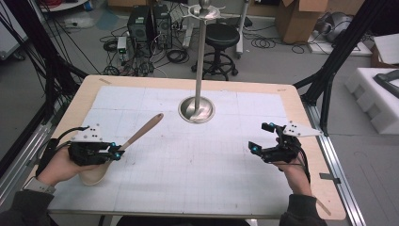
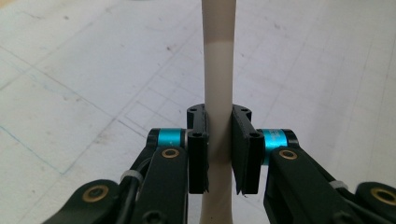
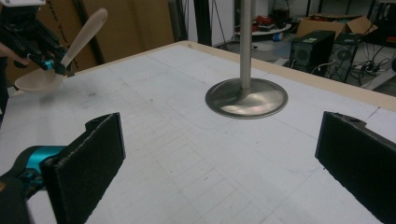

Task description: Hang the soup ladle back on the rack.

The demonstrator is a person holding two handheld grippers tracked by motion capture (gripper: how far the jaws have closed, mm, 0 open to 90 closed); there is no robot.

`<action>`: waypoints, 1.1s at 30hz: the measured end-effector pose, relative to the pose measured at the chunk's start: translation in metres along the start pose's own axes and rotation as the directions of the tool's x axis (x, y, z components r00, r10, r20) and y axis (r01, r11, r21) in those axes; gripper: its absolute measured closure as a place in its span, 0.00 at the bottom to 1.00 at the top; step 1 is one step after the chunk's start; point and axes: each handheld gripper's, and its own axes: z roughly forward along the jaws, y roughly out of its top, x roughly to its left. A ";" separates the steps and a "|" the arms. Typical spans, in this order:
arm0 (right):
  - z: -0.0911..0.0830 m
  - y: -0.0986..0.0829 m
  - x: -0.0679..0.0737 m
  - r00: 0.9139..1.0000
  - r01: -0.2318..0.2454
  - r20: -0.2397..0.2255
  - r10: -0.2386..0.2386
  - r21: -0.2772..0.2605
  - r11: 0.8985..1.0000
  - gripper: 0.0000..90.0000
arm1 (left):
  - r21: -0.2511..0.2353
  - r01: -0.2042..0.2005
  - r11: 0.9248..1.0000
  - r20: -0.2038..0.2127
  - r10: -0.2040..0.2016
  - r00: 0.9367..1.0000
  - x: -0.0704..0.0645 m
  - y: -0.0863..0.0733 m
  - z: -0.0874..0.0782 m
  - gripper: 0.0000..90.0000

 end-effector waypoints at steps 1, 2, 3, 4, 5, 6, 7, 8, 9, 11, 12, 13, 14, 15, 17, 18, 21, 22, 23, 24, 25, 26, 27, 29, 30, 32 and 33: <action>0.000 0.000 0.000 1.000 0.000 -0.001 0.000 0.002 1.000 0.00 | -0.017 0.008 1.000 -0.012 -0.008 1.000 0.000 0.000 -0.001 0.86; 0.000 0.000 0.000 1.000 -0.001 0.000 0.001 0.002 1.000 0.00 | -0.041 0.014 0.999 -0.029 -0.015 0.999 -0.001 0.001 -0.003 0.86; 0.000 0.000 0.000 1.000 -0.001 -0.001 0.001 0.000 1.000 0.00 | -0.064 0.019 0.998 -0.039 -0.022 0.999 -0.001 0.001 -0.004 0.86; 0.000 0.000 0.000 1.000 0.000 0.000 0.000 0.001 1.000 0.00 | -0.090 0.028 0.996 -0.043 -0.032 0.999 -0.002 0.001 -0.005 0.86; 0.000 0.000 0.000 1.000 -0.001 -0.001 0.001 0.001 1.000 0.00 | -0.119 0.038 0.992 -0.054 -0.044 0.998 -0.003 0.001 -0.005 0.86; 0.000 0.000 0.000 1.000 -0.002 0.000 0.002 0.000 1.000 0.00 | -0.143 0.048 0.989 -0.056 -0.057 0.997 -0.003 0.000 -0.005 0.86; 0.000 0.000 0.000 1.000 -0.001 0.000 0.001 0.001 1.000 0.00 | -0.163 0.054 0.985 -0.062 -0.065 0.996 -0.004 0.000 -0.005 0.86; 0.000 0.000 0.000 1.000 -0.002 0.000 0.002 0.001 1.000 0.00 | -0.184 0.058 0.981 -0.077 -0.073 0.994 -0.004 0.000 -0.005 0.86; 0.000 0.000 0.000 1.000 -0.001 0.000 0.001 0.001 1.000 0.00 | -0.202 0.063 0.977 -0.084 -0.081 0.993 -0.005 -0.001 -0.004 0.86; 0.000 0.000 0.000 1.000 -0.003 0.001 0.003 0.002 1.000 0.00 | -0.246 0.071 0.967 -0.118 -0.102 0.988 -0.007 -0.001 -0.003 0.86; 0.000 0.000 -0.001 1.000 -0.002 0.000 0.002 0.002 1.000 0.00 | -0.267 0.077 0.961 -0.125 -0.114 0.986 -0.007 -0.001 -0.003 0.86; 0.000 0.000 -0.001 1.000 -0.001 0.000 0.001 0.001 1.000 0.00 | -0.291 0.075 0.954 -0.138 -0.120 0.983 -0.008 -0.001 -0.002 0.86; 0.000 0.000 -0.001 1.000 -0.004 0.000 0.004 0.003 1.000 0.00 | -0.309 0.077 0.948 -0.132 -0.122 0.984 -0.008 -0.001 -0.002 0.86; 0.000 0.000 -0.001 1.000 -0.005 0.001 0.005 0.002 1.000 0.00 | -0.324 0.078 0.943 -0.125 -0.124 0.984 -0.009 -0.001 -0.001 0.86; 0.000 0.000 -0.001 1.000 -0.005 0.000 0.005 0.003 1.000 0.00 | -0.351 0.075 0.933 -0.140 -0.131 0.981 -0.011 0.001 0.000 0.86; 0.000 0.000 -0.001 1.000 -0.001 0.001 0.001 0.000 1.000 0.00 | -0.366 0.074 0.928 -0.151 -0.138 0.979 -0.012 0.002 0.001 0.86; -0.001 0.000 -0.001 1.000 -0.008 0.002 0.008 -0.001 1.000 0.00 | -0.417 0.079 0.906 -0.179 -0.167 0.970 -0.013 0.005 0.003 0.86; -0.001 0.000 -0.001 1.000 -0.008 0.003 0.008 -0.001 1.000 0.00 | -0.435 0.082 0.897 -0.184 -0.177 0.967 -0.013 0.006 0.003 0.86; -0.001 0.000 -0.002 1.000 -0.006 0.004 0.006 -0.003 1.000 0.00 | -0.449 0.082 0.890 -0.193 -0.186 0.963 -0.013 0.008 0.003 0.86; -0.002 0.000 -0.002 1.000 -0.006 0.003 0.006 -0.005 1.000 0.00 | -0.464 0.092 0.881 -0.191 -0.202 0.961 -0.012 0.009 0.003 0.86; -0.002 0.000 -0.001 1.000 -0.008 0.002 0.008 -0.006 1.000 0.00 | -0.472 0.102 0.876 -0.187 -0.213 0.959 -0.011 0.010 0.003 0.86; -0.002 0.000 -0.001 1.000 -0.007 0.000 0.007 -0.007 1.000 0.00 | -0.477 0.098 0.873 -0.196 -0.215 0.957 -0.010 0.011 0.003 0.86; -0.002 0.000 -0.002 1.000 -0.005 0.001 0.005 -0.008 1.000 0.00 | -0.477 0.098 0.873 -0.197 -0.215 0.957 -0.009 0.012 0.003 0.86; -0.002 0.000 -0.002 1.000 -0.005 0.003 0.005 -0.009 1.000 0.00 | -0.476 0.095 0.874 -0.204 -0.215 0.955 -0.009 0.015 0.003 0.86; -0.003 0.000 -0.002 1.000 -0.005 0.003 0.005 -0.009 1.000 0.00 | -0.471 0.093 0.877 -0.207 -0.212 0.955 -0.008 0.016 0.004 0.86; -0.003 0.000 -0.002 1.000 -0.005 0.001 0.005 -0.010 1.000 0.00 | -0.469 0.086 0.879 -0.218 -0.210 0.953 -0.008 0.019 0.005 0.87; -0.003 0.000 -0.001 1.000 -0.007 0.000 0.007 -0.011 1.000 0.00 | -0.470 0.087 0.878 -0.216 -0.210 0.954 -0.007 0.020 0.005 0.86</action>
